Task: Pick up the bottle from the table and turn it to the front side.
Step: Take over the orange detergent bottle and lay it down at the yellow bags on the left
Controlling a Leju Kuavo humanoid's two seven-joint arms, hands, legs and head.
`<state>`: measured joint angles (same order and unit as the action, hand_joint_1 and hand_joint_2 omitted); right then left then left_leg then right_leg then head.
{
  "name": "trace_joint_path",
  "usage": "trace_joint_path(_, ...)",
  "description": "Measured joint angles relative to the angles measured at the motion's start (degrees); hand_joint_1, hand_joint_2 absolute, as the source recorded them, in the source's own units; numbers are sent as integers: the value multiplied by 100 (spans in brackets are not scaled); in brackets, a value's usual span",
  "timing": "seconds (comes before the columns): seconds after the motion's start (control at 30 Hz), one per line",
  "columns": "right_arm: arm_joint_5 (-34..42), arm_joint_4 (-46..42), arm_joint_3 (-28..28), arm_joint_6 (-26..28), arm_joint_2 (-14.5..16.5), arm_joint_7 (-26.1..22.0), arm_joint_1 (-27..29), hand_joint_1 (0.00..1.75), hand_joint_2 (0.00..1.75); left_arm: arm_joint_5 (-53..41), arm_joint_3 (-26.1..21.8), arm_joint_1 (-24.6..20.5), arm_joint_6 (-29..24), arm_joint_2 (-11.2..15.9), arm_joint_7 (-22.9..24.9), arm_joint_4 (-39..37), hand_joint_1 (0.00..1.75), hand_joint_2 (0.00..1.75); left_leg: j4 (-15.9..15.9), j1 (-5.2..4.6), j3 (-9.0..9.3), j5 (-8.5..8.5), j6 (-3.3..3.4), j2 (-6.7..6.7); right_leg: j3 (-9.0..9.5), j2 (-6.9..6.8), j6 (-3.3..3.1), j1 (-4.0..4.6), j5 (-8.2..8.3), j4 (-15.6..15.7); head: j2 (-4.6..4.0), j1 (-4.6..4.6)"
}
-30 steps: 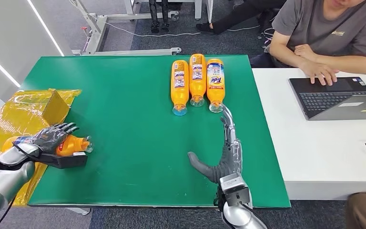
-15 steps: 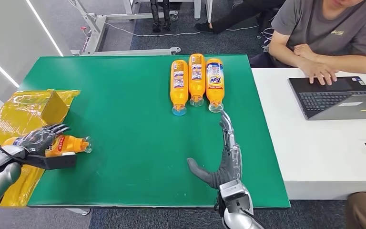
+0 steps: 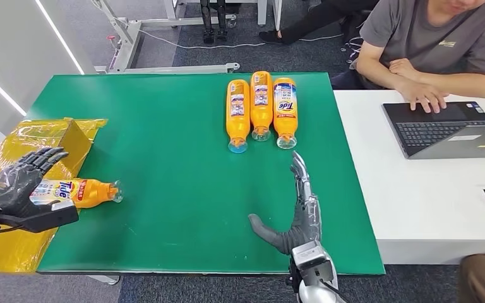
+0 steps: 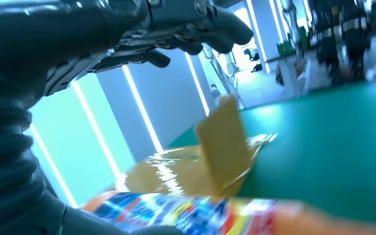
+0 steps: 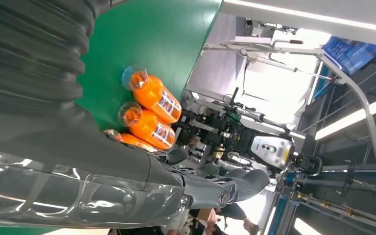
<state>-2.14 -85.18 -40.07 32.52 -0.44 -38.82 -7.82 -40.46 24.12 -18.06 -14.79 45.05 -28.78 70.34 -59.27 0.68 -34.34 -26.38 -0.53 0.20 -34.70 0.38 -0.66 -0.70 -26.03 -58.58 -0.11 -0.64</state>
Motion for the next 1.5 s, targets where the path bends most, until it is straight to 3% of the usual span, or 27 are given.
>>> trace_joint_path(0.13,4,-11,7,-127,0,30,6,0,175,1507,-730,398,317,-427,-486,787,0,175,0,-1,-1,-1,1,-5,5,-5,1,-2,0,2,0,1)
trace_joint_path(0.27,134,71,-2,-245,13,-60,-77,0,175,3066,-1158,519,603,-1133,-745,1192,0,175,0,-6,0,0,3,-11,10,-12,2,-5,1,3,0,0)
trace_joint_path(0.43,299,314,-68,-221,149,-111,-338,0,175,4129,-1090,424,763,-2024,-948,1214,0,175,-5,-5,0,5,9,-18,11,-20,6,-6,5,4,0,-1)
trace_joint_path(0.57,467,442,-136,-151,307,-119,-578,0,175,5234,-934,290,1074,-3072,-1101,1165,0,175,-9,-6,-2,8,15,-27,16,-29,11,-7,9,5,0,0)
trace_joint_path(0.77,686,425,-157,21,334,-120,-612,0,175,5695,-958,460,808,-4603,-1139,1443,0,175,-12,-9,-7,2,23,-25,16,-26,16,-7,10,14,0,-1)
trace_joint_path(0.9,570,341,-157,55,262,-117,-518,0,175,5228,-1025,871,175,-5306,-1143,1833,0,175,-11,-8,-8,-5,25,-22,14,-24,19,-7,8,17,0,1)
trace_joint_path(1.0,403,272,-157,60,204,-87,-371,0,175,4758,-1017,1197,-169,-5522,-1143,2133,0,175,-11,-5,-8,-9,25,-18,12,-20,19,-6,5,16,0,-1)
trace_joint_path(1.13,327,196,-157,54,151,-39,-247,0,175,4795,-1043,1548,926,-5706,-1145,2699,0,175,-7,-4,-8,-8,25,-19,11,-21,18,-5,4,14,0,-2)
trace_joint_path(1.2,295,155,-157,33,124,-13,-198,0,175,4682,-1069,1648,1102,-5788,-1145,2953,0,175,-7,-4,-7,-8,25,-18,12,-21,18,-4,4,14,0,-1)
trace_joint_path(1.3,179,114,-156,-44,92,17,-147,0,175,4466,-1038,1681,535,-5771,-1145,3147,0,175,-7,-4,-6,-8,25,-19,12,-22,18,-4,4,14,0,-1)
trace_joint_path(1.5,240,33,-14,-295,34,77,-131,0,175,4271,-673,1673,-747,-5491,-1145,3207,0,175,-7,-5,-6,-4,20,-20,14,-22,19,-4,5,13,0,-1)
